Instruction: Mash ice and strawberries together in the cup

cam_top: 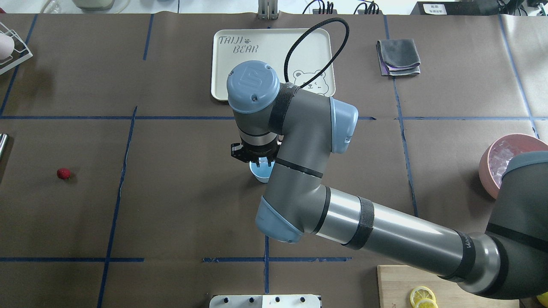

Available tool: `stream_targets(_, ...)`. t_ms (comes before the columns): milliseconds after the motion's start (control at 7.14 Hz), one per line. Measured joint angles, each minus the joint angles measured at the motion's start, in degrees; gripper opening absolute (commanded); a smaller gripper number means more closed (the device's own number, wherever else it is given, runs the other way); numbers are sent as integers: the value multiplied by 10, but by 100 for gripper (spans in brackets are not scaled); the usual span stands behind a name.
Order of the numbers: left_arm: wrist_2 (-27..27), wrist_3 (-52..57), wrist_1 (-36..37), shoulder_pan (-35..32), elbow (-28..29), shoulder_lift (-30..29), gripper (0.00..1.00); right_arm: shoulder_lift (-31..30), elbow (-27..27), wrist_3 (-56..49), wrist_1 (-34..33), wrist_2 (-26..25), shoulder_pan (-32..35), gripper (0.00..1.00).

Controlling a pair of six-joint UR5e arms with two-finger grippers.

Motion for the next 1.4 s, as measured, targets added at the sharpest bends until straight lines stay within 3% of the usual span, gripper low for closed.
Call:
stream_targets(140, 0, -1, 0, 0, -1, 0, 100, -1, 1, 6, -4, 1, 0, 49)
stream_targets(280, 0, -1, 0, 0, -1, 0, 100, -1, 2, 27, -4, 1, -2, 69)
stream_targets(420, 0, -1, 0, 0, -2, 0, 100, -2, 3, 51, -2, 2, -4, 96)
stream_targets(980, 0, -5, 0, 0, -5, 0, 100, -10, 36, 69, -7, -3, 6, 99)
stream_targets(1400, 0, -15, 0, 0, -11, -3, 100, -152, 215, 37, -18, -1, 78, 100)
